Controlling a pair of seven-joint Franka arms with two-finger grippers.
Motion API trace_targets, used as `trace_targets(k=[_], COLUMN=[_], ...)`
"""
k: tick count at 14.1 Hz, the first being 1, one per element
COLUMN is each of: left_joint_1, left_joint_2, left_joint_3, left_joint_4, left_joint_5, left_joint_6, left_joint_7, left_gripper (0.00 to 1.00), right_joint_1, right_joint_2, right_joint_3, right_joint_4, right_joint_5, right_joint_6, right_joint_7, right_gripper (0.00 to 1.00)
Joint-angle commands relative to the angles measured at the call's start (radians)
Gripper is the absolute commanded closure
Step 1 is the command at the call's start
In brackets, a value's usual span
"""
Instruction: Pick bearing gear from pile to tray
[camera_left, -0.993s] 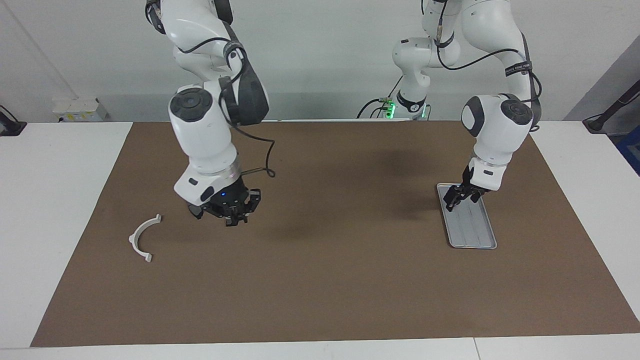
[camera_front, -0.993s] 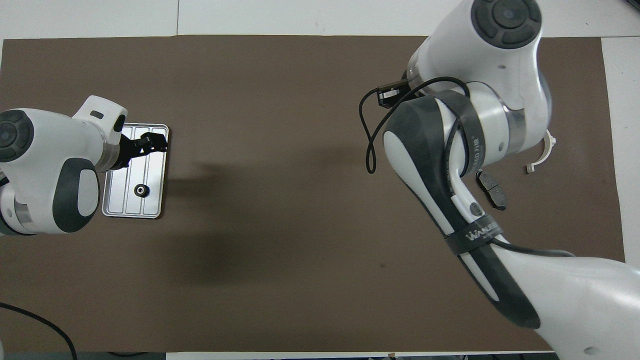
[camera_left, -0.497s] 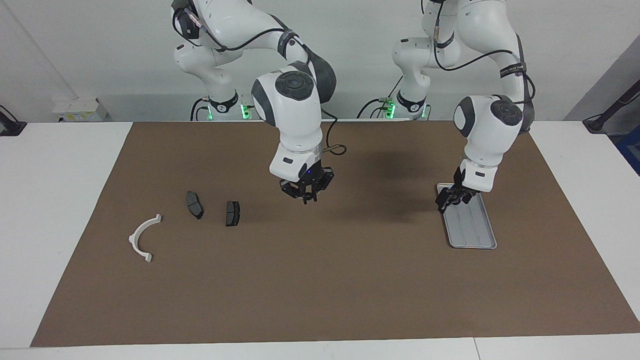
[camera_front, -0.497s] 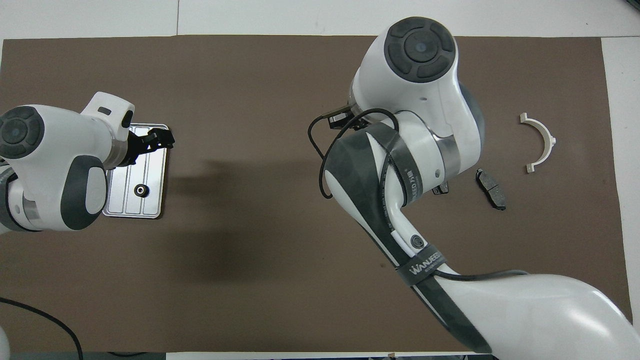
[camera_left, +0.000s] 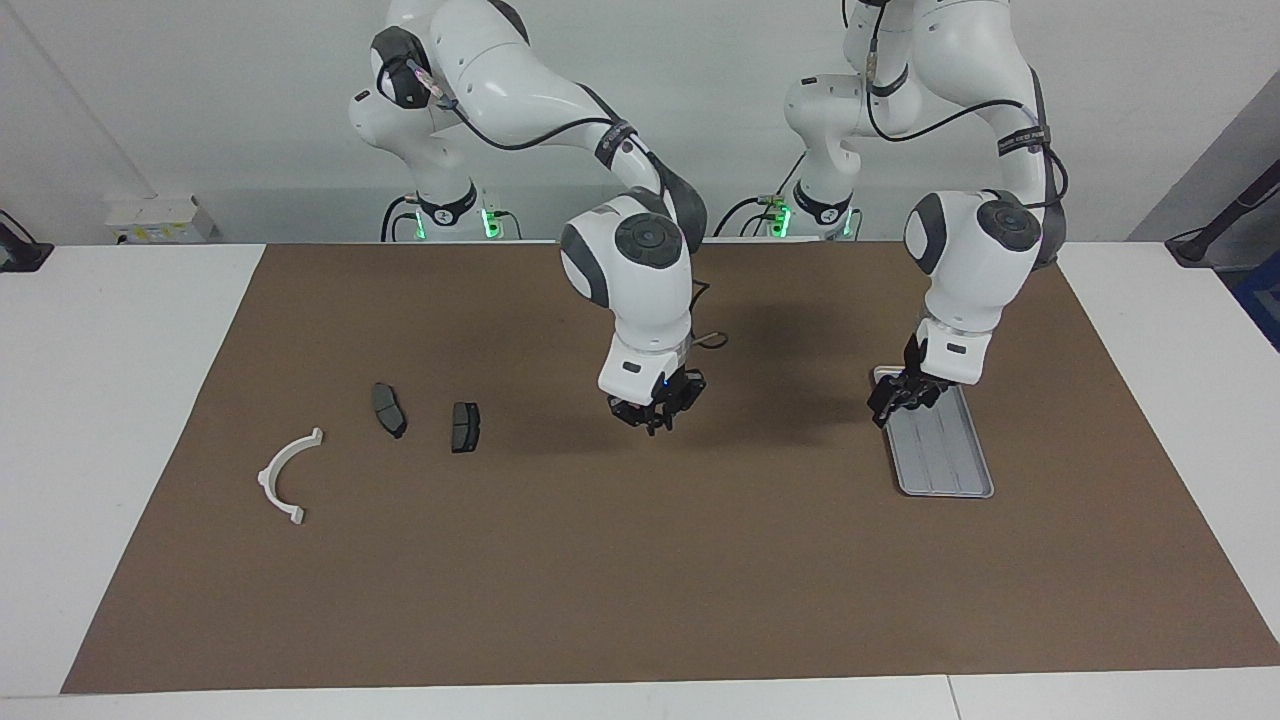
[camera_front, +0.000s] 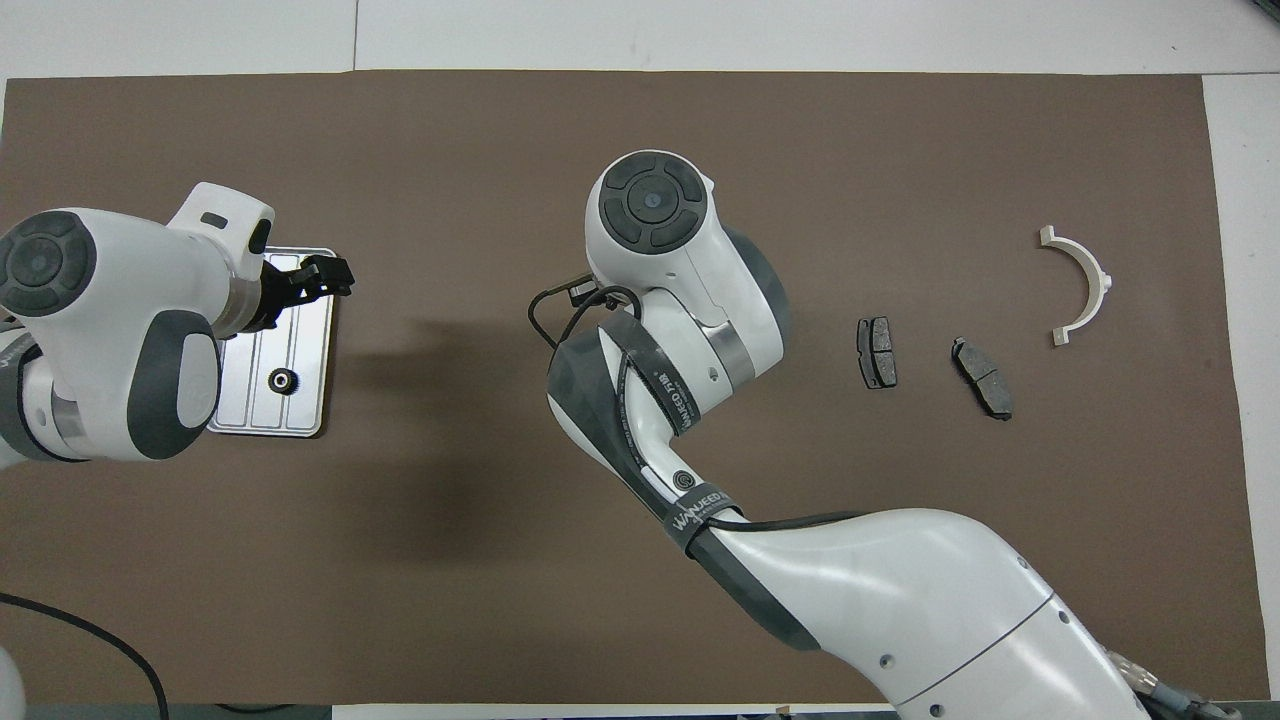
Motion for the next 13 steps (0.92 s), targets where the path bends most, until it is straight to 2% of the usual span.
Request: trace_targets(k=[1, 4, 8, 13], left_joint_1=[-0.014, -0.06, -0.107, -0.108], left_joint_2=[0.018, 0.03, 0.036, 0.036], left_joint_3=[0.009, 0.009, 0.014, 0.009], left_joint_4=[0.03, 0.069, 0.093, 0.089], left_joint_5=[-0.015, -0.015, -0.015, -0.013], left_joint_6=[-0.014, -0.031, -0.07, -0.083], left_joint_7=[-0.015, -0.073, -0.116, -0.161], left_gripper=[0.0, 0.0, 0.0, 0.0], right_joint_1=[-0.004, -0.009, -0.007, -0.007], right_joint_2=[0.005, 0.005, 0.007, 0.005], right_joint_3=[0.002, 0.002, 0.002, 0.002], right_joint_4=[-0.048, -0.144, -0.184, -0.214], right_joint_5=[-0.014, -0.016, -0.016, -0.016], right_joint_6=[0.054, 0.153, 0.2, 0.237], right_joint_7=[0.013, -0.003, -0.006, -0.008], right_gripper=[0.99, 0.99, 0.99, 0.95])
